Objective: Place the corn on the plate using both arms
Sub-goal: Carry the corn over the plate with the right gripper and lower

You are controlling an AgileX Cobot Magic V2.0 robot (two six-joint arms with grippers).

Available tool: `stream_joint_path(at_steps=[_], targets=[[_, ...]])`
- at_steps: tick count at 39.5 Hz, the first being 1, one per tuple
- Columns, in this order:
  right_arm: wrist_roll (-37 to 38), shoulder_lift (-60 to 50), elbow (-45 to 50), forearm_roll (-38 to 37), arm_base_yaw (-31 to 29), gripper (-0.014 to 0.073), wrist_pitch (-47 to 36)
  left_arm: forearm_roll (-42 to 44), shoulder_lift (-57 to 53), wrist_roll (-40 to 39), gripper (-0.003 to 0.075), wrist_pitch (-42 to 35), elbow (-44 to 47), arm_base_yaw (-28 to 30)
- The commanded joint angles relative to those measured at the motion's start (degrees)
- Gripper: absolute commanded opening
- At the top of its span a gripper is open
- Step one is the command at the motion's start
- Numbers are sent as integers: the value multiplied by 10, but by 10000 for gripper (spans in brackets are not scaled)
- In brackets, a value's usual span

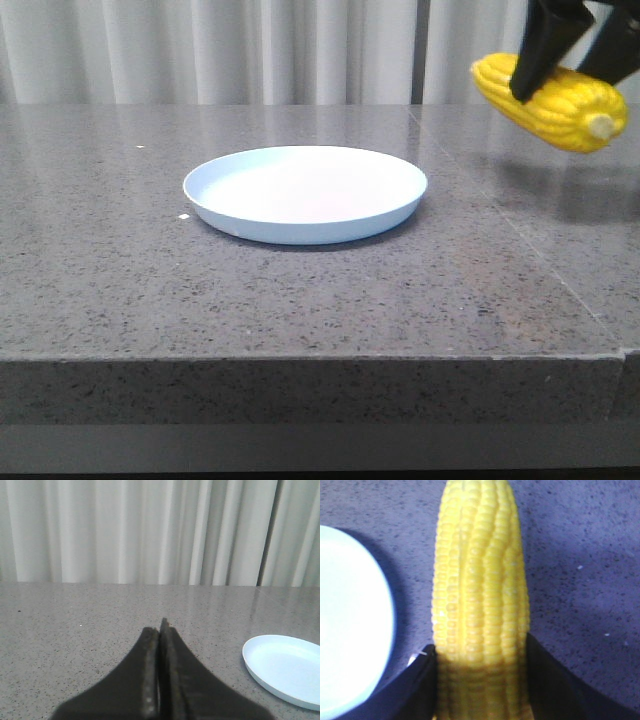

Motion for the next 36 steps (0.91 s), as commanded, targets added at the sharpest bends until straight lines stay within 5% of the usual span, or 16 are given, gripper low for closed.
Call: stream_joint_path(at_steps=[1,15,26,36], targets=[[63,-26,-42,-50,45,131,-5,-2,8,-1,-20,-50,-15,0],[178,48,-130,-67,204,131,-11,-2,8,-1,-20,-50,-15,0],[314,105,-142,-145,222,131,-10,-2,8,-1,-20,-50,-15,0],[330,127,-142,-126,222,131,-26,-2,8,-1,-20,-50,-15,0]])
